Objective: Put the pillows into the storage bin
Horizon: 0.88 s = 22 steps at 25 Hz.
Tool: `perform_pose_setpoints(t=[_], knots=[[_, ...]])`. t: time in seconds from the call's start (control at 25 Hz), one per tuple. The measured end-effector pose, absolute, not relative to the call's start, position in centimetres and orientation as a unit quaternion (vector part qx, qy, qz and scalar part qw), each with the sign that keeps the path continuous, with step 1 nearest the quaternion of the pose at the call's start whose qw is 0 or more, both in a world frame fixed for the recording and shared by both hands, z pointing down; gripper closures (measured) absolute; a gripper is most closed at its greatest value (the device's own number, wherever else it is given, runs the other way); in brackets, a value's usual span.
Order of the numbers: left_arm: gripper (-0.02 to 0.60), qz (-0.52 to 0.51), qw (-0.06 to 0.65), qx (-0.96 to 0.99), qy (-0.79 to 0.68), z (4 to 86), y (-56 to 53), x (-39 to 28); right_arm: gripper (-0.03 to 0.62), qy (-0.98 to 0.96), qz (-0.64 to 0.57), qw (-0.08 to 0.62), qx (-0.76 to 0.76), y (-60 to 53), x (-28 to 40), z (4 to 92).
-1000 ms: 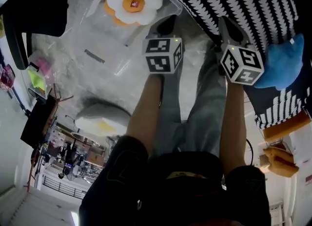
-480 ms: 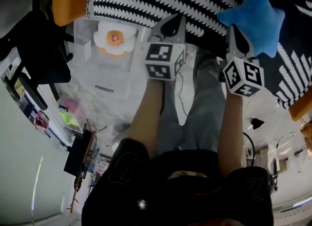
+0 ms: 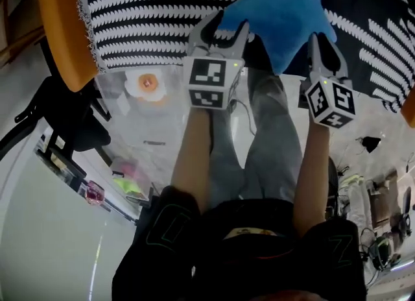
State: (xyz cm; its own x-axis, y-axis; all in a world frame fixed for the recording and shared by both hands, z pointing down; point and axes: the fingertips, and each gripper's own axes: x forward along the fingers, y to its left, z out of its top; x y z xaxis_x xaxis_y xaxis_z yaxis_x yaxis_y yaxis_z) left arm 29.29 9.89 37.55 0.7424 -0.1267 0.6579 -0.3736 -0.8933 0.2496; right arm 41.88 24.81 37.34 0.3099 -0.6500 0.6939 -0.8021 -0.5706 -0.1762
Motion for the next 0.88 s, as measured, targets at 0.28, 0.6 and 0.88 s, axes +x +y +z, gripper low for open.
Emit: perform_pose_setpoints(t=[0.28, 0.6, 0.88], knots=[[0.238, 0.394, 0.147, 0.903, -0.086, 40.4, 11.0, 32.3, 0.327, -0.435, 0.435, 0.066, 0.786, 27.8, 44.5, 41.1], [0.223, 0.455, 0.144, 0.878, 0.022, 42.6, 13.9, 36.4, 0.232, -0.523, 0.449, 0.15, 0.709, 27.0, 46.0, 44.2], [0.239, 0.518, 0.154, 0.84, 0.047, 45.5, 13.2, 36.0, 0.18, -0.61, 0.484, 0.115, 0.617, 24.4, 45.3, 47.0]])
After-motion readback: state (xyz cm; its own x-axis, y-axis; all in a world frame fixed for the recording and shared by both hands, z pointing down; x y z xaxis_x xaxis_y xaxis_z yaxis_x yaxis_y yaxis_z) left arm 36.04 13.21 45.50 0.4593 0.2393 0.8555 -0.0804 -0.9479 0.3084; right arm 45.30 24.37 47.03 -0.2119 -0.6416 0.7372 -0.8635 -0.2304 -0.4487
